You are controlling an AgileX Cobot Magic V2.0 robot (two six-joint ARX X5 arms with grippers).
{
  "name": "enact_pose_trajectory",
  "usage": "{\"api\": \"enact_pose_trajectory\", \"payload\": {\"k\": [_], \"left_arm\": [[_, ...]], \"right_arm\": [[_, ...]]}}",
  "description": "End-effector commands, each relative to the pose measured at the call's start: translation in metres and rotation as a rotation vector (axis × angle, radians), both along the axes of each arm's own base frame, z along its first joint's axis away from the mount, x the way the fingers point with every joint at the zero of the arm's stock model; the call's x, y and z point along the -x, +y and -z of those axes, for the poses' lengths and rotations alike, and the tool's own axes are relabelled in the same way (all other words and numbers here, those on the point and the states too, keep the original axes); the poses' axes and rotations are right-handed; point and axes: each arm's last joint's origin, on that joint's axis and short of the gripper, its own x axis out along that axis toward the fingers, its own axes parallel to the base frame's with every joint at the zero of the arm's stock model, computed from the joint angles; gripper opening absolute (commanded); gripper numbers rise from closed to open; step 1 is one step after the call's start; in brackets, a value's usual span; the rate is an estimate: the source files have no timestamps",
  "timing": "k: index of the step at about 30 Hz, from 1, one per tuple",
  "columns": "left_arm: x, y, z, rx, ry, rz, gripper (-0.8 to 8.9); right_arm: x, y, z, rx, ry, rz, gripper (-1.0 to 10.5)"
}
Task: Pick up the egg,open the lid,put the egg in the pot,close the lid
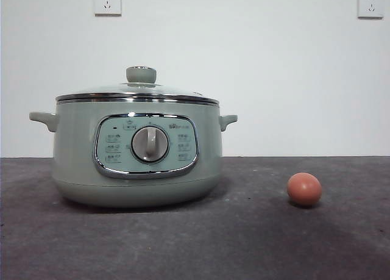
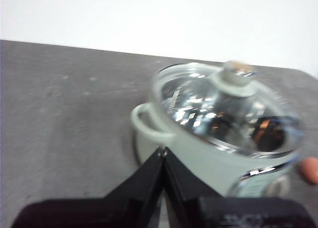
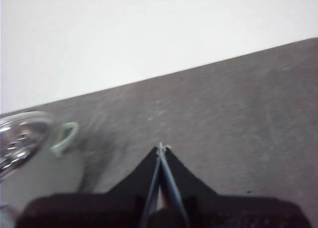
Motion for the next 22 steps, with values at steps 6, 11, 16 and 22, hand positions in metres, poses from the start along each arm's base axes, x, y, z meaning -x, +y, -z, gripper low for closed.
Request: {"api": "enact_pose_trajectory", "payload": {"k": [6, 11, 16, 22], "left_arm": [[0.007, -0.003, -0.059, -0.033, 0.056, 0.103, -0.06], [0.012, -0.003, -0.092, -0.109, 0.114, 0.134, -0.06], [0.014, -0.003, -0.116, -0.126, 0.134, 0.145, -0.06], [0.011, -0.004, -0.124, -0.118, 0.163, 0.157, -0.03]], "right_arm": [[-0.001, 0.004, -0.067, 0.139, 0.137, -0.162, -0.1], [-0.002, 0.004, -0.1, 0.209, 0.25, -0.22, -0.1], [-0.004, 0.005, -0.12, 0.247, 0.306, -0.245, -0.1], [-0.007, 0.005, -0.125, 0.265, 0.336, -0.256, 0.0]]}}
